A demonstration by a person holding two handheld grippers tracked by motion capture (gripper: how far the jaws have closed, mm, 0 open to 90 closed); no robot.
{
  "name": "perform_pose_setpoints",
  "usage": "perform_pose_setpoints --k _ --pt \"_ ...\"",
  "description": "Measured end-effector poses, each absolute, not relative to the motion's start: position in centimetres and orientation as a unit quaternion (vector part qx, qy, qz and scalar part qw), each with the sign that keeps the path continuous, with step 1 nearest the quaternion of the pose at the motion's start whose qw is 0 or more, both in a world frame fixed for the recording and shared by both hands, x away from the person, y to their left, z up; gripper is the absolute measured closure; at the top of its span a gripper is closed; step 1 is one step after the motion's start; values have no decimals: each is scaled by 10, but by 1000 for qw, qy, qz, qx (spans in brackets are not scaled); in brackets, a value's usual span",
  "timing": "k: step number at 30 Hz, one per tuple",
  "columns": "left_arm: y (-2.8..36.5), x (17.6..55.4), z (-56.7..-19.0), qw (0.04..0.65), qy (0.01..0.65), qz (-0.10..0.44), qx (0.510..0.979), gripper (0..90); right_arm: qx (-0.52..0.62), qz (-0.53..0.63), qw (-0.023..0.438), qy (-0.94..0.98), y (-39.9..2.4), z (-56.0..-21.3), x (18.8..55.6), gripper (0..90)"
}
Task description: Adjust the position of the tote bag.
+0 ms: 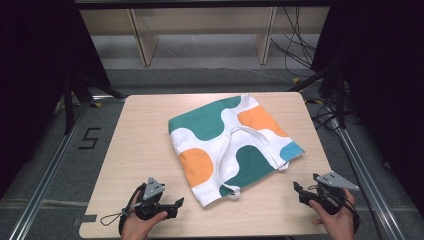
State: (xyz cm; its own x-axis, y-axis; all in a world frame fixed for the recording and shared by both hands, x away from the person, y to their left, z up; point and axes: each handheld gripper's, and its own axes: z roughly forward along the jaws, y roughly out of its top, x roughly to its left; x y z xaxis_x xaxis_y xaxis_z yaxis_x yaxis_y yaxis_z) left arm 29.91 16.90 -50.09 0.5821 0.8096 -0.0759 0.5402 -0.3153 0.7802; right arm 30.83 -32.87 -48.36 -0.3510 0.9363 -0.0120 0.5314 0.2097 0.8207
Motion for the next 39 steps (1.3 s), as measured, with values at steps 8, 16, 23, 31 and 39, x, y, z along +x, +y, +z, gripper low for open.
perform_pose_setpoints --k 8,16,23,31,39 --pt "165 298 -501 415 431 164 785 151 508 384 260 726 -329 -481 308 252" --pt "157 297 -499 420 411 166 792 159 506 383 260 728 -328 -480 307 251" --pt "137 303 -494 424 386 159 804 180 502 380 264 731 -327 -483 309 245" --pt "90 305 -498 408 347 157 830 154 500 377 256 736 -327 -484 309 241" --pt "65 305 -506 354 315 189 860 167 499 374 248 742 -324 -485 311 240"
